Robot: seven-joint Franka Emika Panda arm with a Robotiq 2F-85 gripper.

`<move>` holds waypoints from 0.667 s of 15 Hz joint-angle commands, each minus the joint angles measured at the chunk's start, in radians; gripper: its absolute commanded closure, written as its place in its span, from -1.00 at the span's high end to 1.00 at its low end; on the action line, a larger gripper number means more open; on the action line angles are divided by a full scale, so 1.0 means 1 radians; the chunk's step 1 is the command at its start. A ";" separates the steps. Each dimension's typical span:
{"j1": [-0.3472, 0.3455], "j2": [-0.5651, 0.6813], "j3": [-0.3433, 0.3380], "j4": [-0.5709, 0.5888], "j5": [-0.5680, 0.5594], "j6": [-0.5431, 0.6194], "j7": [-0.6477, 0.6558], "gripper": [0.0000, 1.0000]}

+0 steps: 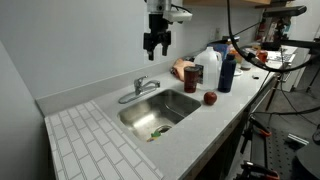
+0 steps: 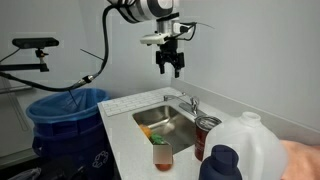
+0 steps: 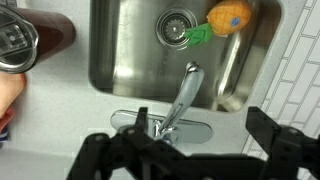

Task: Center the faucet

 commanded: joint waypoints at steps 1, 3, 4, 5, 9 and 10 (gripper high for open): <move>0.012 -0.095 -0.002 -0.119 0.017 0.078 0.029 1.00; 0.014 -0.126 0.000 -0.163 0.011 0.115 0.043 1.00; 0.014 -0.140 0.000 -0.183 0.008 0.130 0.049 1.00; 0.015 -0.153 0.002 -0.201 0.008 0.143 0.056 1.00; 0.016 -0.210 0.008 -0.278 0.007 0.194 0.080 1.00; 0.015 -0.224 0.009 -0.295 0.008 0.203 0.084 1.00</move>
